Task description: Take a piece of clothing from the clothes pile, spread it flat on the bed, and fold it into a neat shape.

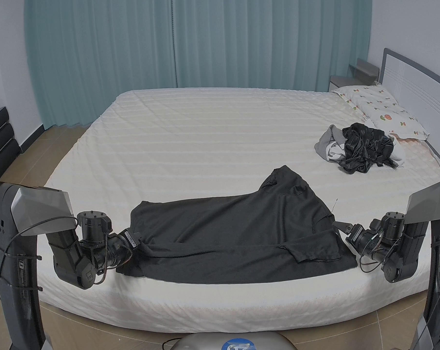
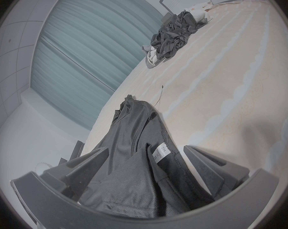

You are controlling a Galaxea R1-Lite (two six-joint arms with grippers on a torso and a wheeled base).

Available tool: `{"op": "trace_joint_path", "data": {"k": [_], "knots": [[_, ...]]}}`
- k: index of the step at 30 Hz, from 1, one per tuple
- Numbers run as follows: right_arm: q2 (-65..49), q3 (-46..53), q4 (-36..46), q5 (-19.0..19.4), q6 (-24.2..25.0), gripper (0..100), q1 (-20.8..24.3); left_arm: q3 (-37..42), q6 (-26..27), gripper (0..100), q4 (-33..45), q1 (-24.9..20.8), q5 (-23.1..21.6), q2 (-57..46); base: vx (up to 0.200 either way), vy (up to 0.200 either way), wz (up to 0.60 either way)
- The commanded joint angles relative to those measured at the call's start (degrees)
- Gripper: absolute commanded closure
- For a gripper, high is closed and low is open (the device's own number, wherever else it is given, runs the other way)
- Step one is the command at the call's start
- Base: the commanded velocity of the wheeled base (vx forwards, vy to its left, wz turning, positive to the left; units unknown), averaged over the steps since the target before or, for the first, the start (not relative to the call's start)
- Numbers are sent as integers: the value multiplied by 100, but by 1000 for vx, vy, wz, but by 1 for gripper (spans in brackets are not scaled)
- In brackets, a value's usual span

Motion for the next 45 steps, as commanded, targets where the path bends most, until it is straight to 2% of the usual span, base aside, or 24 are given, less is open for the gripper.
{"op": "trace_joint_path", "data": {"k": [1,8,28,32,45], "knots": [[9,-1,-69,3,1,0,0,-42,-53,100,-11,39,165,74,0,0,0],[9,16,-69,3,1,0,0,-51,-352,100,-11,39,411,74,0,0,0],[-132,34,-69,3,-25,0,194,-350,-536,100,-2,92,429,355,0,0,0],[-26,-133,-61,-129,-298,0,211,-332,-536,100,-2,92,429,364,0,0,0],[466,-599,-61,-129,-544,0,238,-350,-536,100,-2,92,429,426,0,0,0]]}}
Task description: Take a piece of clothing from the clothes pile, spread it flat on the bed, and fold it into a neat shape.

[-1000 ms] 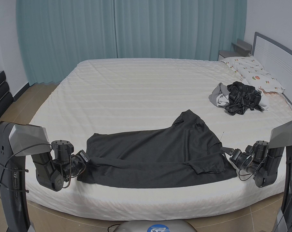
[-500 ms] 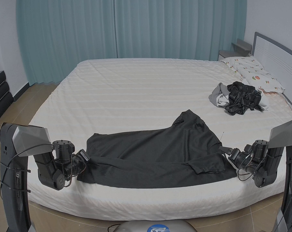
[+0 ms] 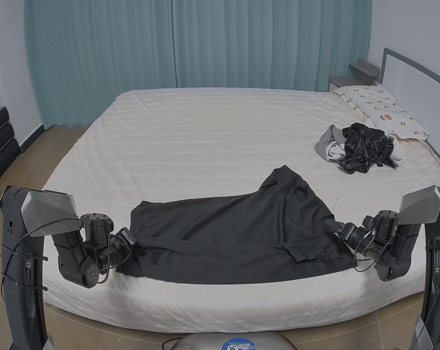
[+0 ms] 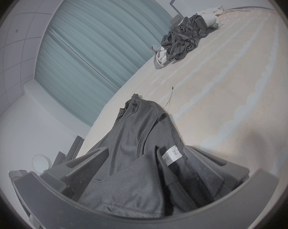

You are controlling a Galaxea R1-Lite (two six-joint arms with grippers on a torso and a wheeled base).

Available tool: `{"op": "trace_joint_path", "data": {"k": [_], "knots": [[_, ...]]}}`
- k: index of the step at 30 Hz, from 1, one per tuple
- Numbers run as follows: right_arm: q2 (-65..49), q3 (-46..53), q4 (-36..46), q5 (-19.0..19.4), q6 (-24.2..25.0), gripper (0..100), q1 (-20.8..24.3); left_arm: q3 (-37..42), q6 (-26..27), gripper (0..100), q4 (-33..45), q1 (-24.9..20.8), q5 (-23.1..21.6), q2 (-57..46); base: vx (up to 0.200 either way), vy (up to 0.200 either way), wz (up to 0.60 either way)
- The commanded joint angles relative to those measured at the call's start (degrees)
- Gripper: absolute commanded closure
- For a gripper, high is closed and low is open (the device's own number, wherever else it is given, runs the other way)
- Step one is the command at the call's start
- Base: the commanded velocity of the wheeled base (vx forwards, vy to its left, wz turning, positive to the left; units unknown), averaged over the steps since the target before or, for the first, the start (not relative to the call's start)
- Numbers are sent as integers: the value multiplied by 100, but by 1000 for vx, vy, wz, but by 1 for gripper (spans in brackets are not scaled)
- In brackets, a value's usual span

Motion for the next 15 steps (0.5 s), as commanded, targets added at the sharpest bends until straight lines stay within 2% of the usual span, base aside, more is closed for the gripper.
{"op": "trace_joint_path", "data": {"k": [1,5,6,15], "knots": [[226,-111,-61,5,-43,0,4,-13,-2,100,0,0,0,41,0,0,0],[305,-190,-61,5,-43,0,12,-5,-2,100,-8,0,0,41,0,0,0],[323,-199,-61,-4,-43,100,12,-5,-2,100,0,0,0,41,0,0,0],[288,-164,-61,-4,-35,100,12,4,7,100,0,-9,9,49,0,0,0]]}}
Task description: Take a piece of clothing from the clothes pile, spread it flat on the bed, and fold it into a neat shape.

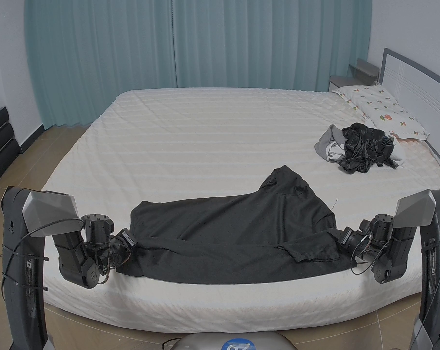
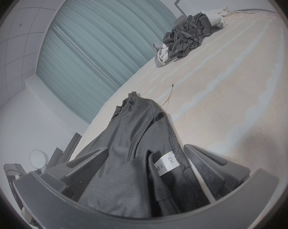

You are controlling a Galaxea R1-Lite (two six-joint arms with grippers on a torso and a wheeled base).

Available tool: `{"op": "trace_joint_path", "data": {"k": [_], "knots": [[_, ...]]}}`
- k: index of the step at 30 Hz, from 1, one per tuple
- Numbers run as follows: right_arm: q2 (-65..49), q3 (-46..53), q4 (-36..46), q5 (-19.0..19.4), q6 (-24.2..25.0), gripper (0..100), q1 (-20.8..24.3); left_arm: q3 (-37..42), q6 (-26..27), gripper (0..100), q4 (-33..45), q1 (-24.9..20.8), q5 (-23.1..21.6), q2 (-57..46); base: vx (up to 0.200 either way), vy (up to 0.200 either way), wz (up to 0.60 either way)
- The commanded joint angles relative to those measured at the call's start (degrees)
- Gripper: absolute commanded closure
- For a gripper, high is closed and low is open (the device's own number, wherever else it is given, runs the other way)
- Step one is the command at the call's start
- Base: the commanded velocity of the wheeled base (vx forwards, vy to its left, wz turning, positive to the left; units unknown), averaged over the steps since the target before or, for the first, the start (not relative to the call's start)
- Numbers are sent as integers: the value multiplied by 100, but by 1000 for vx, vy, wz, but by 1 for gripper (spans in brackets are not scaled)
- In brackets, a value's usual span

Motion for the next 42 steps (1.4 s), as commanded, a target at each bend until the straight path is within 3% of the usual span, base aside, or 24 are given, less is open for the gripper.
{"op": "trace_joint_path", "data": {"k": [1,15,16,18,19,28,35,40,42], "knots": [[21,-24,-61,-4,3,100,-2,-1,2,100,-2,-7,5,13,0,0,0],[3,-41,-69,-4,56,100,-73,-9,2,100,-2,-25,75,39,0,0,0],[3,-41,-69,-4,56,0,-73,-9,2,100,-2,-25,75,39,0,0,0],[3,-32,-61,-4,56,0,-55,-9,-7,100,-2,-16,75,39,0,0,0],[3,-32,-69,-4,56,0,-55,-9,-7,0,-2,-16,67,39,0,0,0],[-498,196,-69,-100,135,0,-222,70,-121,0,-11,54,93,-31,0,0,0],[-1438,679,-61,-232,785,0,-275,263,-543,0,15,652,93,-761,0,0,0],[-1711,969,-52,-241,803,0,-160,421,-543,0,42,880,49,-1174,0,0,0],[-1869,1189,-52,-250,829,0,-46,588,-561,0,59,924,-259,-1358,0,0,0]]}}
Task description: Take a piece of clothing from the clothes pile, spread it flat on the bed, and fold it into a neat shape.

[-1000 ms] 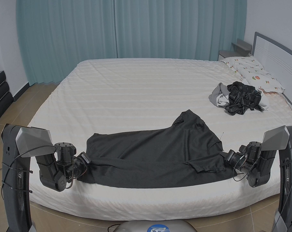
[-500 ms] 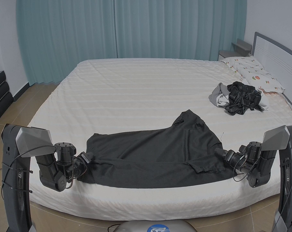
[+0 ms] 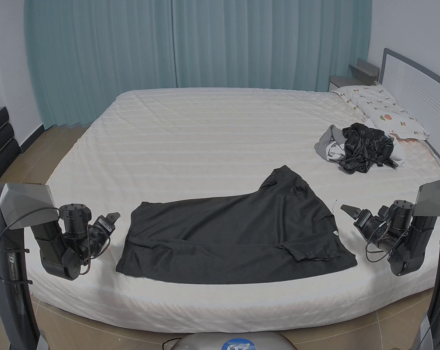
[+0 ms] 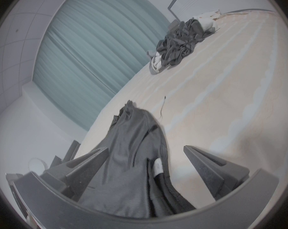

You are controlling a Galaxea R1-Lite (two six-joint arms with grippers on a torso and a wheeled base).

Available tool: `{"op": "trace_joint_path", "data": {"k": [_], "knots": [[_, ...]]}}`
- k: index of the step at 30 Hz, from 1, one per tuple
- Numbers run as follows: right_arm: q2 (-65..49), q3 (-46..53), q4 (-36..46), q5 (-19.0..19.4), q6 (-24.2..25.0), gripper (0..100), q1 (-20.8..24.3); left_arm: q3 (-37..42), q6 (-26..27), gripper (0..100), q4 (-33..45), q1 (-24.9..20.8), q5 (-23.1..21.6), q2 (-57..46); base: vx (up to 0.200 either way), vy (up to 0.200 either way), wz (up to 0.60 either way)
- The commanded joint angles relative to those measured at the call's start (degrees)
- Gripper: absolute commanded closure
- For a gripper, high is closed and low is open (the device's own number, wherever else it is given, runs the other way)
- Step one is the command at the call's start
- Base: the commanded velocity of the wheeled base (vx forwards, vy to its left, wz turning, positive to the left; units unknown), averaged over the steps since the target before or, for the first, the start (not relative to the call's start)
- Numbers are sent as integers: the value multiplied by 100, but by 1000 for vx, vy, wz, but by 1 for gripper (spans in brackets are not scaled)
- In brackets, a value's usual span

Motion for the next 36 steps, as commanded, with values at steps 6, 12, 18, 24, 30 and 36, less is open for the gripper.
{"op": "trace_joint_path", "data": {"k": [6,12,18,24,30,36], "knots": [[-1039,1415,-58,-241,534,0,604,902,-136,0,13,37,-764,-983,0,0,0],[-1127,1898,-58,-1014,1334,0,1237,2036,-488,0,13,-446,-1001,-1677,0,0,0],[-1233,2214,-58,-1190,1527,0,1492,2809,-1076,0,4,-1026,-1150,-1932,0,0,0],[-1154,2346,-58,-1190,1756,0,1439,2923,-1085,0,4,-1281,-1071,-1827,0,0,0],[-1039,2381,-58,-1190,1844,0,1439,2660,-1094,0,-22,-1536,-720,-1159,0,0,0],[-978,2381,-58,-1251,1879,0,1448,2203,-1094,0,-22,-1791,115,-605,0,0,0]]}}
